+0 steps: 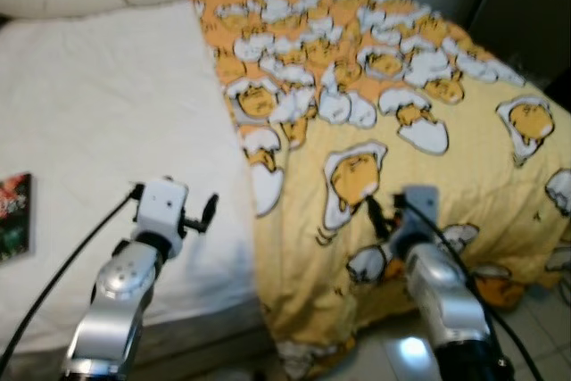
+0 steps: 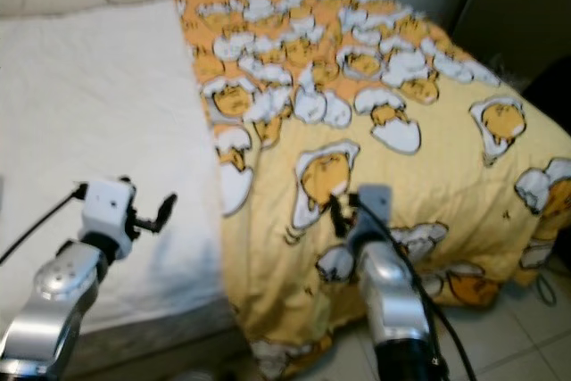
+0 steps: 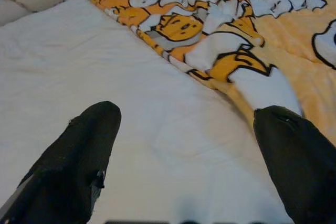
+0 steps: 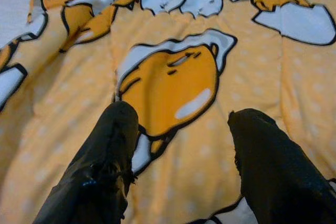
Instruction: Clean up the room
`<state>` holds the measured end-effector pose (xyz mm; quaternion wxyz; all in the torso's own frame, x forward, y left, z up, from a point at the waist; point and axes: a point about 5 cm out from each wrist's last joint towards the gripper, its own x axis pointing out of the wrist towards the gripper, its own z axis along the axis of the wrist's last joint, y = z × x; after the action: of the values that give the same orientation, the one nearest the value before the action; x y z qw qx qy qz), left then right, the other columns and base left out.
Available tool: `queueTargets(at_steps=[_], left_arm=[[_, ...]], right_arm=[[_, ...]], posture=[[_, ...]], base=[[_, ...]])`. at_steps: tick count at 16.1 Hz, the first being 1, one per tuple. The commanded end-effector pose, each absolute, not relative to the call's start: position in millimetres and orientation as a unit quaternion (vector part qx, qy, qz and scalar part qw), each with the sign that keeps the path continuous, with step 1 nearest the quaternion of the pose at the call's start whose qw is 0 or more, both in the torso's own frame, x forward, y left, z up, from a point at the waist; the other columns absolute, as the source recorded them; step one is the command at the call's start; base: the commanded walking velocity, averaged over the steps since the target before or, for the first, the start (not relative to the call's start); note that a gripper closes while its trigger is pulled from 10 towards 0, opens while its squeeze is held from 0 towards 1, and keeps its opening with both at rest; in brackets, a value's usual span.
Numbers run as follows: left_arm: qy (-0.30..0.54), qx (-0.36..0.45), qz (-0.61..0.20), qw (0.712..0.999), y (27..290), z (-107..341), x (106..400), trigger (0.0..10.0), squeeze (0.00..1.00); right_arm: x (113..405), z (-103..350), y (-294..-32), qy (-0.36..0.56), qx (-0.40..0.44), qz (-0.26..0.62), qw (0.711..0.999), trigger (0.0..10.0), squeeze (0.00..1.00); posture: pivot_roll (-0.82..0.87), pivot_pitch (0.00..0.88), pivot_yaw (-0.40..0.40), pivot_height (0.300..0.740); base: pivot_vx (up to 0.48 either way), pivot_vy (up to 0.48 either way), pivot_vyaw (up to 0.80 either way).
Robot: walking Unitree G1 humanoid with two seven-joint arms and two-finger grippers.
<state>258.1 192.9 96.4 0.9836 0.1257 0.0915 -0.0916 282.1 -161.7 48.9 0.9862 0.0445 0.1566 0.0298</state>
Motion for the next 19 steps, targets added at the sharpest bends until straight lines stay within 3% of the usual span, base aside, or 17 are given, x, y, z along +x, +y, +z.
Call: queueTargets(at_steps=[1,7,17,18,19], left_arm=[[0.088,0.137,-0.084,0.983,198.3,100.3,259.0,10.0,0.00],[0.084,0.135,-0.085,0.984,198.0,101.0,259.8,10.0,0.00],[0.085,0.136,-0.107,0.981,191.2,99.1,256.6,10.0,0.00],[0.088,0.136,-0.115,0.980,189.8,99.0,255.9,10.0,0.00],[0.092,0.141,-0.129,0.977,188.1,98.6,254.9,10.0,0.00]], right_arm=[[284.8,53.6,-154.6,0.146,0.048,0.038,0.987,10.0,0.00],[285.9,53.7,-154.3,0.145,0.039,0.042,0.988,10.0,0.00],[288.7,53.0,-149.9,0.146,0.020,0.053,0.988,10.0,0.00],[291.7,48.5,-150.2,0.162,0.001,0.058,0.985,10.0,0.22],[295.5,42.1,-151.1,0.188,-0.013,0.062,0.980,10.0,1.00]], posture=[[0.20,0.000,-0.001,0.740],[0.20,0.000,-0.004,0.740],[0.21,0.000,-0.007,0.740],[0.21,0.000,-0.004,0.740],[0.21,0.000,-0.002,0.740]], base=[[0.000,0.398,0.00],[0.000,0.371,0.00],[0.000,0.000,0.00],[0.000,0.000,0.00],[0.000,0.000,0.00]])
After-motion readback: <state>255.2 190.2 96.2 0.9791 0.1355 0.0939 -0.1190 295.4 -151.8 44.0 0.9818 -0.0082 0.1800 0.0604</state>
